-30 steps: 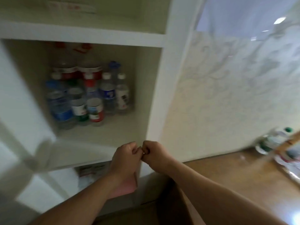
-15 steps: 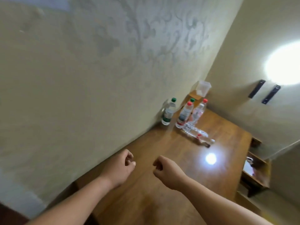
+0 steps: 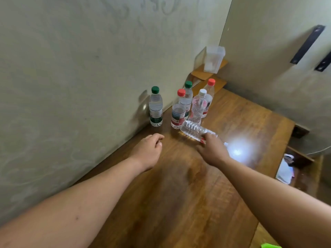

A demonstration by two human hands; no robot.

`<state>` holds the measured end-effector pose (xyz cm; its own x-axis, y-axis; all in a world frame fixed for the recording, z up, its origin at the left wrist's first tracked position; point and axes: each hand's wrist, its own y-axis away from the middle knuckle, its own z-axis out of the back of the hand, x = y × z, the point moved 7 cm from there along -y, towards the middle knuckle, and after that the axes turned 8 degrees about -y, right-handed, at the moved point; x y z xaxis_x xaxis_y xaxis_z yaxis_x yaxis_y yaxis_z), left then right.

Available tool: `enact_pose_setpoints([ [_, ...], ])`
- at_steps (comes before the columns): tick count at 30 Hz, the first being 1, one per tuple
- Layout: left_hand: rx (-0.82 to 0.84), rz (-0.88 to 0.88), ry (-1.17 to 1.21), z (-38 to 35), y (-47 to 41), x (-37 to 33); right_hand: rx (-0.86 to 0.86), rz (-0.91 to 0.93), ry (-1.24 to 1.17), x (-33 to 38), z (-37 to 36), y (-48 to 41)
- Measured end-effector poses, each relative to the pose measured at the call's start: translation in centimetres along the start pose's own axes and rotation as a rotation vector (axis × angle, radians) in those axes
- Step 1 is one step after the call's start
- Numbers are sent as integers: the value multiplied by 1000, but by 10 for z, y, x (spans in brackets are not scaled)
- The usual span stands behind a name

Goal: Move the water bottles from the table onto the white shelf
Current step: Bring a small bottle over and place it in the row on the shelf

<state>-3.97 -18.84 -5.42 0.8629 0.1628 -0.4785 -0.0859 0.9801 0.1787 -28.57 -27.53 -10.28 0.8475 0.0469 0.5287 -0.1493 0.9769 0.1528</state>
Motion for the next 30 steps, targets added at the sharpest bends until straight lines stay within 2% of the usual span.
enact_pose_setpoints([
  [3, 33, 13, -37, -17, -22, -14, -41, -26, 37, -16, 11, -46],
  [6, 58, 48, -63, -34, -33, -14, 18, -40, 62, -27, -1, -78],
  [10, 110, 75, -102, -56, -33, -11, 95, -74, 95, -40, -30, -89],
  [13, 140, 66, -130, -65, -33, -11, 134, -123, 4, -45, -43, -76],
  [16, 124, 12, -243, -71, -29, -17, 178, 20, 122, -24, -64, -40],
  [19, 119, -53, -438, -77, -16, -17, 307, 236, 163, 14, -89, 3],
  [21, 225, -78, -534, -89, -2, -3, 409, 374, 191, 39, -107, 33],
  [23, 353, -4, -516, -99, 19, 21, 462, 465, 212, 59, -124, 60],
  [25, 365, 74, -459, -105, 43, 41, 438, 534, 204, 73, -134, 82],
  [27, 286, 126, -419, -103, 64, 57, 359, 574, 156, 83, -135, 100],
  [30, 190, 302, -192, -93, 92, 98, 94, 521, -7, 89, -117, 123],
])
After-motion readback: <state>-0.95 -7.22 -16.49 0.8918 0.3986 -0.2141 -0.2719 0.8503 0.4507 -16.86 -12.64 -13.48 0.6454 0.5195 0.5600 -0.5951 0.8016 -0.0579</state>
